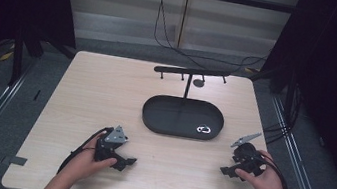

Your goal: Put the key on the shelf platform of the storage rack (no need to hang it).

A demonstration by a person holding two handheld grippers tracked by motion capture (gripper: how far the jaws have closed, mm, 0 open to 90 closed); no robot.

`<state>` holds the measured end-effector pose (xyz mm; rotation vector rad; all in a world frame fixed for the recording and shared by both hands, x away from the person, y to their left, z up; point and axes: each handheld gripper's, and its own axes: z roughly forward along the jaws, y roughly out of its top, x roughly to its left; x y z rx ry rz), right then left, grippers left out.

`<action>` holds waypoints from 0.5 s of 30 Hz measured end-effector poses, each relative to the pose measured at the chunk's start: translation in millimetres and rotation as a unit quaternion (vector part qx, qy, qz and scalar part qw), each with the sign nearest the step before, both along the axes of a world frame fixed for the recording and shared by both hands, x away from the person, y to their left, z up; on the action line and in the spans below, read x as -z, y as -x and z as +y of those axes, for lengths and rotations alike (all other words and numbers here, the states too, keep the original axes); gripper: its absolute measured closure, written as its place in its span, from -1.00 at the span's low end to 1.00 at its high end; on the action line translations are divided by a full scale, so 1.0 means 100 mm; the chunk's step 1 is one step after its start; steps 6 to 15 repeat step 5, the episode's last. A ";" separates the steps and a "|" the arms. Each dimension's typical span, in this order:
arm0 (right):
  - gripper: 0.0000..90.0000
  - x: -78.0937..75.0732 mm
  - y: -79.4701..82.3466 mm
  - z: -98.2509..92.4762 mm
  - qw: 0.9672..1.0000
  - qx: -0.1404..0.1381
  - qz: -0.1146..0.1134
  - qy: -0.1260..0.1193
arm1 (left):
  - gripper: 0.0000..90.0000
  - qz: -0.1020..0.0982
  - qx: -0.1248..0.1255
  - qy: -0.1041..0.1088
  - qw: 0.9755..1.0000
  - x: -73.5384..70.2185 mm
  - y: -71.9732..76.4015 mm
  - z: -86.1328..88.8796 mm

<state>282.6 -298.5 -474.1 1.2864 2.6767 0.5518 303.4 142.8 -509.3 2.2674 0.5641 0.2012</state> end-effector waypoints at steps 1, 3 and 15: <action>-0.35 0.00 0.01 0.00 1.000 0.003 0.001 0.001 | -0.69 0.000 0.000 0.000 1.000 0.00 0.00 0.00; -0.34 0.01 0.01 -0.01 1.000 0.000 -0.003 0.003 | -0.69 0.000 0.000 0.000 1.000 0.00 0.00 0.00; -0.35 0.01 0.01 0.00 1.000 0.002 -0.001 0.003 | -0.69 0.000 0.000 0.000 1.000 0.00 0.00 0.00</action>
